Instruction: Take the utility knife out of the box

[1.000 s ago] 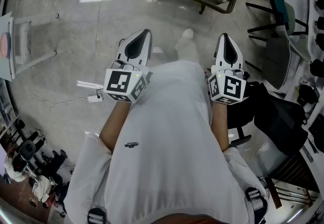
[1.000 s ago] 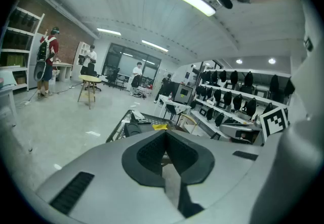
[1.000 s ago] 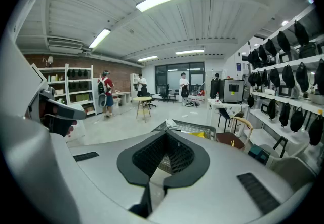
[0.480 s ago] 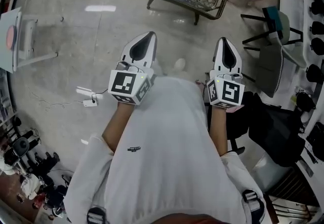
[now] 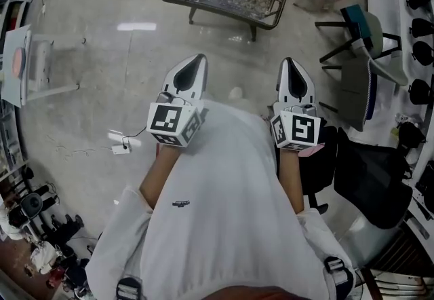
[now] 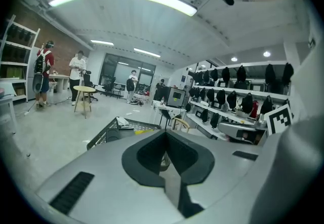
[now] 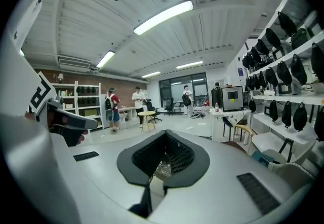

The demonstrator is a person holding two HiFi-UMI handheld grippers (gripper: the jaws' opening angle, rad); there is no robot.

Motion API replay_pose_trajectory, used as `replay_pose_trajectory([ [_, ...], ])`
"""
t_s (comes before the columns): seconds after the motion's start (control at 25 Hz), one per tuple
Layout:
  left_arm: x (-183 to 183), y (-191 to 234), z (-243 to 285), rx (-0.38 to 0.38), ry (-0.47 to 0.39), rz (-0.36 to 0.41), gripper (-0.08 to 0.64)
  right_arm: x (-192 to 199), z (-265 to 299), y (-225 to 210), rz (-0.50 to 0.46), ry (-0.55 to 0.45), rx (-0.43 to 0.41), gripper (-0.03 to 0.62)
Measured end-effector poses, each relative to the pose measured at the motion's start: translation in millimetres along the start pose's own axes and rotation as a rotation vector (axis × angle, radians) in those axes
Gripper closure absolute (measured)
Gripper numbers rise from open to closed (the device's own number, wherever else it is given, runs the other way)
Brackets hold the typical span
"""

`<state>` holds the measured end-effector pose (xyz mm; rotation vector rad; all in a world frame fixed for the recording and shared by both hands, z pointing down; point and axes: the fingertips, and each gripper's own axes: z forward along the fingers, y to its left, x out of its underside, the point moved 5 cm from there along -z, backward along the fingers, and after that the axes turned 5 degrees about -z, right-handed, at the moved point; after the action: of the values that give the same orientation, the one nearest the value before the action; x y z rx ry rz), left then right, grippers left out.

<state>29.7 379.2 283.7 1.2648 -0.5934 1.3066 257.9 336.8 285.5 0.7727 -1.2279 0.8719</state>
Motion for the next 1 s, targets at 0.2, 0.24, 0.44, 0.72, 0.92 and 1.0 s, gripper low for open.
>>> replay_pose_trajectory([
  [0.2, 3.6, -23.2, 20.1, 0.028, 0.018, 0.009, 0.558, 6.1, 0.3, -25.4, 0.021, -0.001, 0.016, 0.594],
  [0.24, 3.6, -26.1, 25.9, 0.035, 0.026, 0.011, 0.558, 6.9, 1.5, -29.8, 0.028, 0.003, 0.020, 0.594],
  [0.44, -4.0, -27.9, 61.1, 0.053, 0.045, 0.018, 0.558, 12.4, 22.8, -49.9, 0.053, 0.029, 0.027, 0.594],
  [0.72, -11.8, -5.0, 102.4, 0.049, 0.066, 0.000, 0.558, 17.9, 71.5, -57.2, 0.055, 0.057, -0.002, 0.592],
  [0.92, -36.6, 26.8, 140.2, 0.035, 0.049, -0.009, 0.558, 8.7, 127.3, -58.3, 0.040, 0.070, -0.032, 0.592],
  [1.0, -48.6, 42.7, 155.3, 0.029, 0.040, -0.012, 0.558, 3.5, 151.3, -58.6, 0.030, 0.074, -0.041, 0.592],
])
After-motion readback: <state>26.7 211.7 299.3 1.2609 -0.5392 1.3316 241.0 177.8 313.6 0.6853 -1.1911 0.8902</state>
